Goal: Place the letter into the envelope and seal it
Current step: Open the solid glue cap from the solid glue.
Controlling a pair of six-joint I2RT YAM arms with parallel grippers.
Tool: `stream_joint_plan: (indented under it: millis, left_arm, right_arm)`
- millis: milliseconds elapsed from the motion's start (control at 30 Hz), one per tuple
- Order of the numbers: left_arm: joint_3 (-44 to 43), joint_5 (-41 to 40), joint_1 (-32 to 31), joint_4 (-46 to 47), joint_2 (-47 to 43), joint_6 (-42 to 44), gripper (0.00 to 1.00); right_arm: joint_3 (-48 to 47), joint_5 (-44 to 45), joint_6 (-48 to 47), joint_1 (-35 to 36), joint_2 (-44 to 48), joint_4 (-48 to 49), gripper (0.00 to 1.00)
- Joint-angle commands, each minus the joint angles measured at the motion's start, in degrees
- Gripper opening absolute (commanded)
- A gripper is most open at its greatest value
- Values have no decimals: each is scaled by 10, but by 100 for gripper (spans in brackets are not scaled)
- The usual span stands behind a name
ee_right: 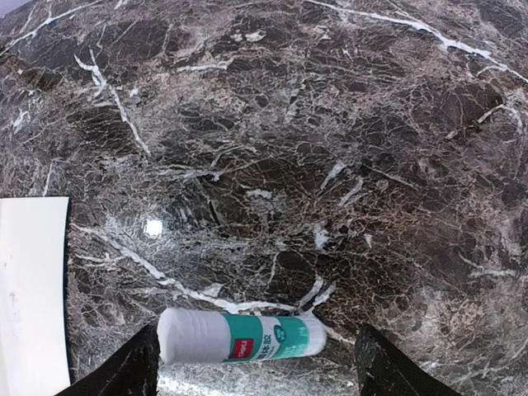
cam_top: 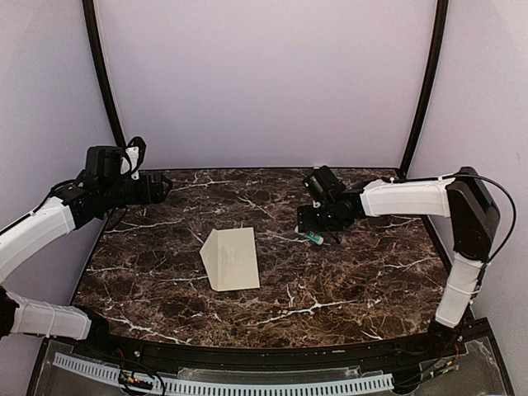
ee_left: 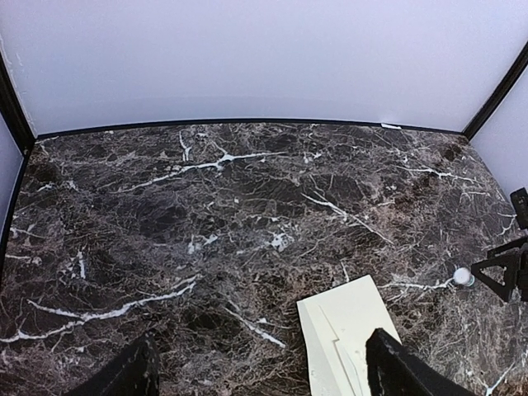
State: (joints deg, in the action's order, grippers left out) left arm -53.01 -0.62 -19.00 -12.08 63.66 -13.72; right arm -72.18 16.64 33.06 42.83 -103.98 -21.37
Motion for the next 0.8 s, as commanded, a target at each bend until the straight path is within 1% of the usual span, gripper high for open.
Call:
stream_joint_plan:
  millis: [0,133,200,300,367,567,767]
  left_arm:
    - [8,-5,2,20,-9,8,86]
    - [8,-2,2,19,-5,8,86]
    - [8,-2,2,20,-3,8,86]
    - [9,1,2,18,1,8,86]
    - [9,4,2,16,3,7,86]
    - [8,4,2,17,9,5,86]
    - [9,23,2,15,12,2,86]
  right_arm:
    - [-18,-8,3,3,-22,0,77]
    - [-16,-5,3,3,-16,4,78]
    - [-12,-18,-11,3,-12,13,79]
    - [6,-36,-50,1,-2,23,83]
    - [13,-64,-82,-12,-2,17,83]
    - [20,-134,-193,-33,-14,19,81]
    - [-5,-137,-269,-39,-48,-3,78]
